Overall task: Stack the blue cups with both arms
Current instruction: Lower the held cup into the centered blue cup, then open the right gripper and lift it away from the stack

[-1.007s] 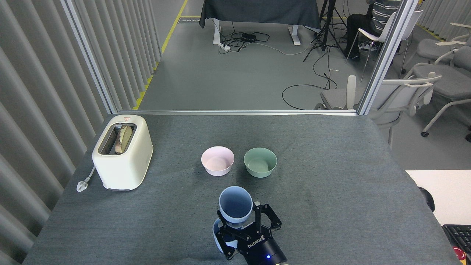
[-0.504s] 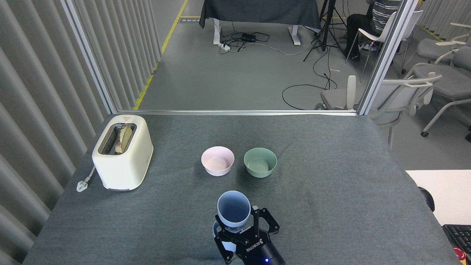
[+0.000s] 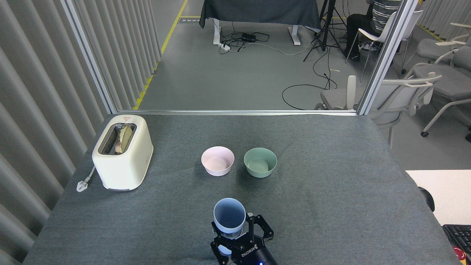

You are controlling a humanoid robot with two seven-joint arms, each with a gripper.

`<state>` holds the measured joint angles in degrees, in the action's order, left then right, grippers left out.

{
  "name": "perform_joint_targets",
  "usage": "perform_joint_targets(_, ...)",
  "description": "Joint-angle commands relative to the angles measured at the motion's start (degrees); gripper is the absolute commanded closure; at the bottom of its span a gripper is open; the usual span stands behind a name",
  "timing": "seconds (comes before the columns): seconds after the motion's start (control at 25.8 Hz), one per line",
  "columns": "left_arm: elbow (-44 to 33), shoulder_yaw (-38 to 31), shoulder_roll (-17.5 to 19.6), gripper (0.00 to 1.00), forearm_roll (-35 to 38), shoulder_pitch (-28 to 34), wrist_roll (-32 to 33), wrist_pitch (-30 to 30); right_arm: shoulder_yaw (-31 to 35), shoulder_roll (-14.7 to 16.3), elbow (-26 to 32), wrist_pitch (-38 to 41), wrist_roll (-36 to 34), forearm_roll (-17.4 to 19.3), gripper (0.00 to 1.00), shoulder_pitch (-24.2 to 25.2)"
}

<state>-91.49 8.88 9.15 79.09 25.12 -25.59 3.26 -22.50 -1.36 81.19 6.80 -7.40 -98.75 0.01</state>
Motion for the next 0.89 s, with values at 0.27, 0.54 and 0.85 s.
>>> perform_joint_targets(0.27,-0.09,-0.09,0.08,0.0,0.02,0.02,0.01,-0.01,0.52,-0.31,0.29,-0.12,-4.28,0.4,0.0,0.26)
perform_joint_targets(0.54,-0.09,-0.09,-0.01,0.0,-0.07,0.02,0.01,-0.01,4.56,-0.4,11.01,-0.91,-11.67,7.25,0.0,-0.01)
perform_joint_targets(0.85,-0.09,-0.18,-0.01,0.0,-0.07,0.11,0.01,-0.01,22.94,5.14,11.01,2.96,-11.93,10.86,0.0,12.03)
